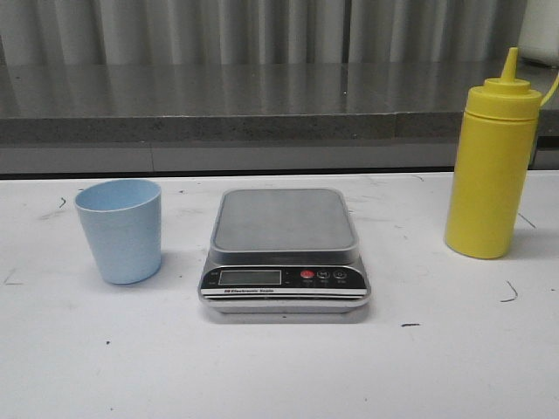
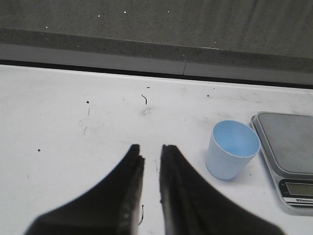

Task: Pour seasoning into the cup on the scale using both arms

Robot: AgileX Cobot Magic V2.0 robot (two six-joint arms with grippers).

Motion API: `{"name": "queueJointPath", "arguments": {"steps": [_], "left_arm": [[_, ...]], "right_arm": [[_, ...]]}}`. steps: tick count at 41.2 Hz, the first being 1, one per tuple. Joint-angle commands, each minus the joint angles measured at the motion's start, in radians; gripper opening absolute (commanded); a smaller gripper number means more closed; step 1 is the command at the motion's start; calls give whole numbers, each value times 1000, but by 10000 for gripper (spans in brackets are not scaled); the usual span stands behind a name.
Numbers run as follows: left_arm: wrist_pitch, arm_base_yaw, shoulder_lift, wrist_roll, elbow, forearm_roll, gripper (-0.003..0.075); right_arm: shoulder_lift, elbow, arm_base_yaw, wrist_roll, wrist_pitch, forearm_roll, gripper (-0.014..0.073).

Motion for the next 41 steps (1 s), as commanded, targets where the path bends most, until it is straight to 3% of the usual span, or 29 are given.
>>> {"name": "queueJointPath", "arguments": {"steps": [1, 4, 7, 21, 41], "left_arm": [[-67, -6, 16, 2, -25, 0, 336], [-66, -6, 16, 2, -25, 4, 459], [-53, -6, 16, 2, -27, 21, 515], [65, -51, 126, 4, -110, 27, 514], [127, -270, 607, 6, -302, 5, 514]], "right_arm": [[14, -25, -5, -13, -56, -14, 458], [14, -25, -5, -13, -56, -14, 504], [14, -25, -5, -13, -58, -14, 506], [14, -25, -5, -13, -55, -14, 506], [14, -25, -5, -13, -55, -14, 506]]}}
